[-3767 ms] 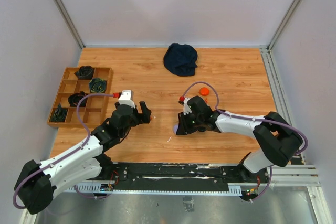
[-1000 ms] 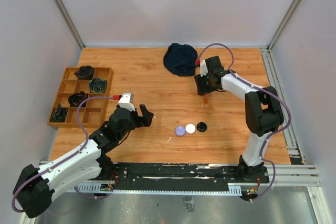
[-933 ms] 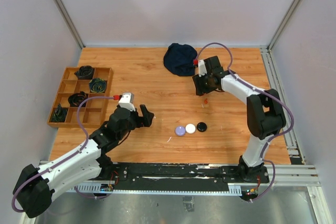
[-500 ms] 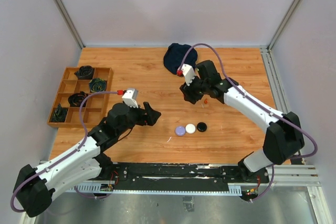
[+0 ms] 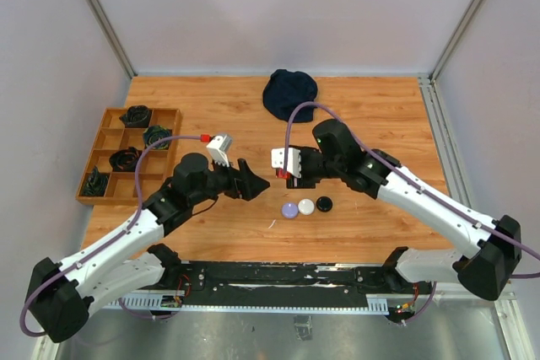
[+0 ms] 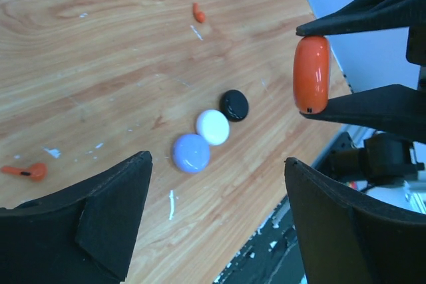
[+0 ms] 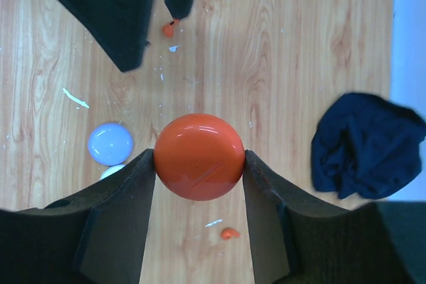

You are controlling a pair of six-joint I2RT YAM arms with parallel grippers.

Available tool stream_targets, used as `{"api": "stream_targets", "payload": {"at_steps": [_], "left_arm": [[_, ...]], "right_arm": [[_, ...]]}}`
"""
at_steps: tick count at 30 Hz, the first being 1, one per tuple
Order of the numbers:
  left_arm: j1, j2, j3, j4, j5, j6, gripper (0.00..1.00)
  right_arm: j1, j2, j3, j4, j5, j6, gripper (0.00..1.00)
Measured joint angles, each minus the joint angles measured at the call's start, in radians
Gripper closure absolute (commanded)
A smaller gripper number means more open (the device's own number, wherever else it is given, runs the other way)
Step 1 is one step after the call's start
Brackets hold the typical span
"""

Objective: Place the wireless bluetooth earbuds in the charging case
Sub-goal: Pick up the charging case at the center of the board.

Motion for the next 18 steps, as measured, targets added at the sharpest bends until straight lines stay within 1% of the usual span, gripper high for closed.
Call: {"api": "stream_targets", "payload": {"at_steps": [5,7,11,12,16,18], "left_arm": [[0.002,0.038,0.041,0.006,0.111,-0.015,0.18],[0.002,0.049,0.052,0.020,0.163,-0.024,0.20],[0.002,0.060,0.054,0.040,0.216,-0.033,0.25],[0.002,0.064,0.054,0.046,0.230,-0.035,0.27],[0.002,0.098,0.055,0.064,0.269,-0.049,0.38],[0.002,0.114,0.055,0.076,0.282,-0.055,0.41]], "right_arm": [[0.062,-0.019,-0.002,-0.018,0.020,-0.138,0.55],[0.079,-0.016,-0.002,-0.032,0.039,-0.174,0.54],[0.116,-0.002,-0.002,-0.058,0.079,-0.221,0.55],[0.125,0.002,-0.002,-0.062,0.087,-0.230,0.55],[0.140,0.011,-0.002,-0.067,0.107,-0.256,0.55],[0.148,0.012,-0.002,-0.068,0.114,-0.266,0.55]]}}
